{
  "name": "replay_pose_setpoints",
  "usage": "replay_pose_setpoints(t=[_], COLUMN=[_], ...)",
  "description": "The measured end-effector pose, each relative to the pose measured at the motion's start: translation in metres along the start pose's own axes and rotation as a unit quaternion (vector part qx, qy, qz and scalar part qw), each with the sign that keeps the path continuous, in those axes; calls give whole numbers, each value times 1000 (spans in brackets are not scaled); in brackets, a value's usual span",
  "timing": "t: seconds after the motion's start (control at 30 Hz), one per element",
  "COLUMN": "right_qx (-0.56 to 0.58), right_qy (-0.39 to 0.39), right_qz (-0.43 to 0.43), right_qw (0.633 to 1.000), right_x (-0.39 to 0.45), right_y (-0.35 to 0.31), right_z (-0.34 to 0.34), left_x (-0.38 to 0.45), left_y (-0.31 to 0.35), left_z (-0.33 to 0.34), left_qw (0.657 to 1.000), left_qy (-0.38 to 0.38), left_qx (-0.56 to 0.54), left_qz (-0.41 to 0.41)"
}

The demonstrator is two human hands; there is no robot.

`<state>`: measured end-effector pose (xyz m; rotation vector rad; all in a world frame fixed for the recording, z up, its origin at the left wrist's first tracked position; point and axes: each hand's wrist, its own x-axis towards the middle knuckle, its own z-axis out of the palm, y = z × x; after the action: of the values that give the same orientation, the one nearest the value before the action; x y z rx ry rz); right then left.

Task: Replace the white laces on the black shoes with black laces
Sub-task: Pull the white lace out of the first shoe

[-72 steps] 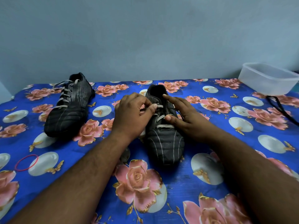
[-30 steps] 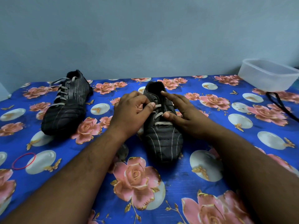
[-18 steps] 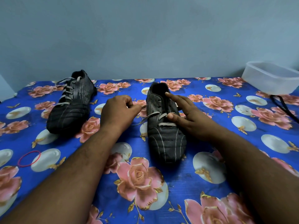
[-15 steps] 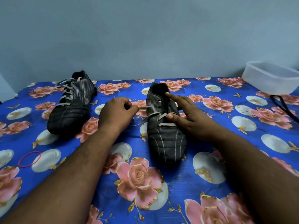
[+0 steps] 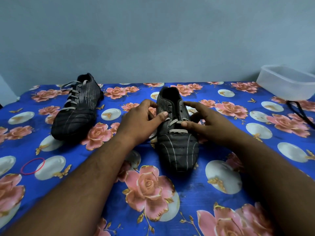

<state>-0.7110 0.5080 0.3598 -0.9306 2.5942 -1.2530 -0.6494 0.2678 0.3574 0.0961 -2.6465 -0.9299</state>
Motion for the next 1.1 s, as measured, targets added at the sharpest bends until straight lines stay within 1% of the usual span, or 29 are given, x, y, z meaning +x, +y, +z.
replay_pose_setpoints(t=[0.17,0.3,0.37,0.43,0.5,0.6,0.7,0.8,0.9,1.0,1.1], right_qx=[-31,-17,-52,-93,-121,-158,-162,-104,51,188,284], right_qy=[50,46,76,121,146,177,176,140,74,11,-15], right_qz=[-11,9,-11,-53,-95,-141,-144,-108,-31,44,80], right_qw=[998,999,996,987,977,961,960,979,996,981,955], right_x=[3,6,7,7,6,5,5,4,2,-1,-2], right_y=[1,5,7,5,0,-7,-12,-15,-20,-23,-25], right_z=[7,7,5,4,4,7,9,9,12,12,8], left_x=[2,3,2,2,2,0,-3,-3,-2,-2,-3], left_y=[0,-1,-1,1,3,5,6,6,4,3,4], left_z=[5,7,8,8,9,9,11,11,12,14,13], left_qw=[999,1000,1000,1000,999,998,995,995,995,995,995], left_qy=[4,-8,-2,9,14,-25,-72,-80,-76,-78,-80], left_qx=[-54,-18,2,18,10,-24,-19,-6,2,0,5], left_qz=[-1,6,12,20,31,56,72,67,66,60,54])
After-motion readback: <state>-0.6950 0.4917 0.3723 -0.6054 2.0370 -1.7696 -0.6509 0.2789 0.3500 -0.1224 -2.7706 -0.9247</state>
